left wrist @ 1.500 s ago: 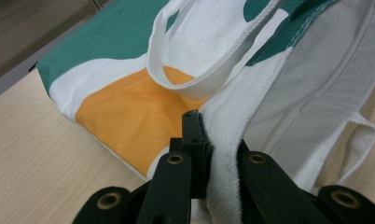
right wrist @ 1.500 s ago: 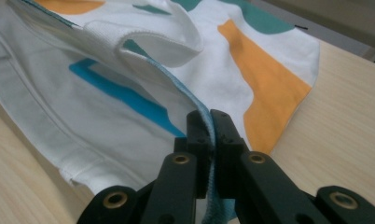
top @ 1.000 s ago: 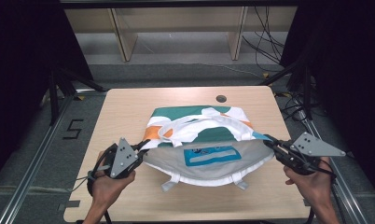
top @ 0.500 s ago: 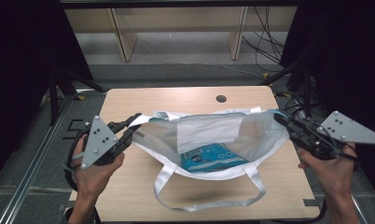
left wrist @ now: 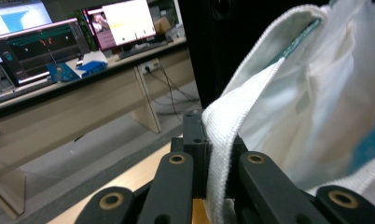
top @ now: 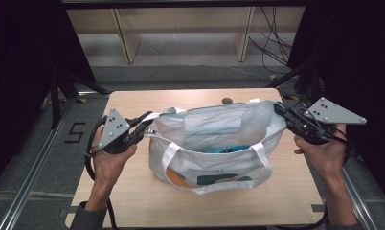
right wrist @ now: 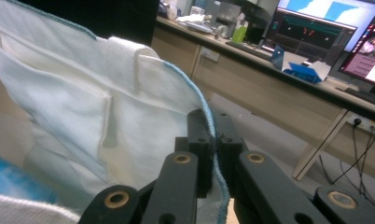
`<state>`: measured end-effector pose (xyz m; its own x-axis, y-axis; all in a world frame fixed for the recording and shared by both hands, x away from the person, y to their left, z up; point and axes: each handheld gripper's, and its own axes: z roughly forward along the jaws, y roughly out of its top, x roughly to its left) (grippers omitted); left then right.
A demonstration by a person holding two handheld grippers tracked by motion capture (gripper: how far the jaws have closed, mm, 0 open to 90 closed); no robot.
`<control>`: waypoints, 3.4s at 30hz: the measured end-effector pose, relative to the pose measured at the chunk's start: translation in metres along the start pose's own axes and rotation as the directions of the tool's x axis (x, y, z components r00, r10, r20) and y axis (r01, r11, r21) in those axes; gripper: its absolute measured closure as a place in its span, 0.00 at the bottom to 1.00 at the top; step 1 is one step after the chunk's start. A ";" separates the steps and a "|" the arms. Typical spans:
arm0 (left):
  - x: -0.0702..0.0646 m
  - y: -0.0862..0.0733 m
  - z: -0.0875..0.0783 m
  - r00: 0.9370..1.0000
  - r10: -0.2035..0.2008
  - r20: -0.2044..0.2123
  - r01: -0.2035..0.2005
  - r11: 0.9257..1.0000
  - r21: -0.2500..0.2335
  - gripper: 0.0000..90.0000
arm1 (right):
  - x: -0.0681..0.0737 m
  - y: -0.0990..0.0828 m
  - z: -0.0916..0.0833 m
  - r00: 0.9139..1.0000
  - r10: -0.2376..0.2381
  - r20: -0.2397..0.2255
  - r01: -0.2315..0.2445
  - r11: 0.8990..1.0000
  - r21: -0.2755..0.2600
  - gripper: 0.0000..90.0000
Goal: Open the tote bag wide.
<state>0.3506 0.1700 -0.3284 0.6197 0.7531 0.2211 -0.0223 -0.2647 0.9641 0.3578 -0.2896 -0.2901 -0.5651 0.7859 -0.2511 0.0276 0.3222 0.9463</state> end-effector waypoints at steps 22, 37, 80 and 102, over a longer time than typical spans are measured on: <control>-0.027 -0.086 0.024 0.989 -0.080 0.122 0.055 0.979 0.198 0.94 | 0.013 -0.075 0.017 0.999 0.006 -0.035 0.001 0.983 0.184 0.98; -0.021 -0.142 0.039 0.987 -0.103 0.126 0.052 0.934 0.354 0.93 | 0.046 -0.114 0.054 0.987 0.020 -0.159 0.034 0.944 0.327 0.97; -0.030 -0.162 0.055 0.986 -0.040 0.165 -0.046 0.873 0.486 0.88 | 0.067 -0.184 0.088 0.967 0.123 -0.222 0.016 0.844 0.536 0.98; -0.035 -0.068 0.000 0.904 -0.311 0.294 0.232 0.933 0.275 0.60 | 0.055 -0.165 0.086 0.968 0.174 -0.180 -0.074 0.886 0.457 0.86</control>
<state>0.3307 0.1620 -0.4019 0.7973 0.5863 -0.1435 0.3389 -0.2381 0.9102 0.3931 -0.2545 -0.4774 -0.6908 0.7218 -0.0417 0.4436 0.4687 0.7639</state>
